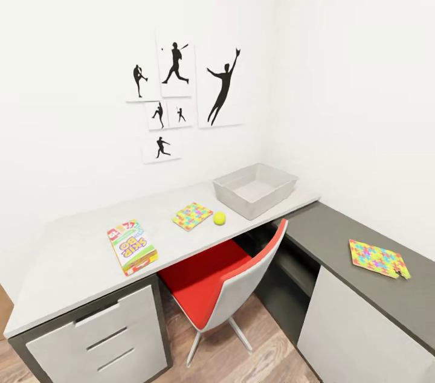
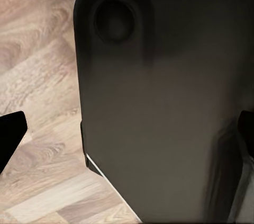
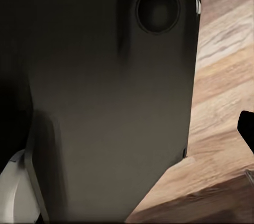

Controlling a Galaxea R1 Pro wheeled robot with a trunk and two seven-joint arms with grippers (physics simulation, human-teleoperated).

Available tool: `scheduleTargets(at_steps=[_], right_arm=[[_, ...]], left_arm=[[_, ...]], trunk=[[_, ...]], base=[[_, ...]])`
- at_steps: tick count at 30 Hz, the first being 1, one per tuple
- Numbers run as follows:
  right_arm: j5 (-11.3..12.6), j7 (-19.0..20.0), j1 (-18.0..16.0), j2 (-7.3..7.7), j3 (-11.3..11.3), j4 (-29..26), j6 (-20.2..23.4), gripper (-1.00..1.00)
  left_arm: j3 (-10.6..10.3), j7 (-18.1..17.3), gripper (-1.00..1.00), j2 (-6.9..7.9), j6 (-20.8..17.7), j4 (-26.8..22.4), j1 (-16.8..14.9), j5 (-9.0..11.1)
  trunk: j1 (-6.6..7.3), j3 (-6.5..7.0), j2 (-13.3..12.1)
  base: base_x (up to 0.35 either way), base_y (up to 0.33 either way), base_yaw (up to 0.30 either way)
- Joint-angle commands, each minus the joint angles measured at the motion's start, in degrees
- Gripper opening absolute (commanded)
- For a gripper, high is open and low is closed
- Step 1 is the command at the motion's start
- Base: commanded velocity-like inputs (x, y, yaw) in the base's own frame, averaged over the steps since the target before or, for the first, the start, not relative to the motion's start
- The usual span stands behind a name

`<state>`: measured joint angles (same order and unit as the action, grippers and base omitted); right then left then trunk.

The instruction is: Put all the toys in the child's room - the three board games (two on the bed and one on the table), the two jigsaw puzzles on the table, and the tennis ball on the table - inside the toy box on the table in the child's room.

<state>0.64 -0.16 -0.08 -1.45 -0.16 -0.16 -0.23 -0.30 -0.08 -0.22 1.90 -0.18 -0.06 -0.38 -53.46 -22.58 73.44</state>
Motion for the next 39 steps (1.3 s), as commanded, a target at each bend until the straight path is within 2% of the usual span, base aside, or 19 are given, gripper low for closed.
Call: scheduleTargets(at_steps=[1,39], right_arm=[[0.07,-0.02,-0.01,-0.02,-0.01,-0.02,-0.03,1.0],[0.07,-0.02,-0.01,0.28,-0.02,-0.02,-0.03,1.0]], left_arm=[[-0.03,-0.01,1.0,0.03,0.18,0.01,-0.01,-0.04],[-0.14,-0.01,1.0,0.39,2.69,0.0,-0.03,-0.06]], trunk=[[0.23,0.14,-0.39],[8.57,6.96,-15.63]], base=[[0.0,0.0,-0.279],[0.0,0.0,-0.279]])
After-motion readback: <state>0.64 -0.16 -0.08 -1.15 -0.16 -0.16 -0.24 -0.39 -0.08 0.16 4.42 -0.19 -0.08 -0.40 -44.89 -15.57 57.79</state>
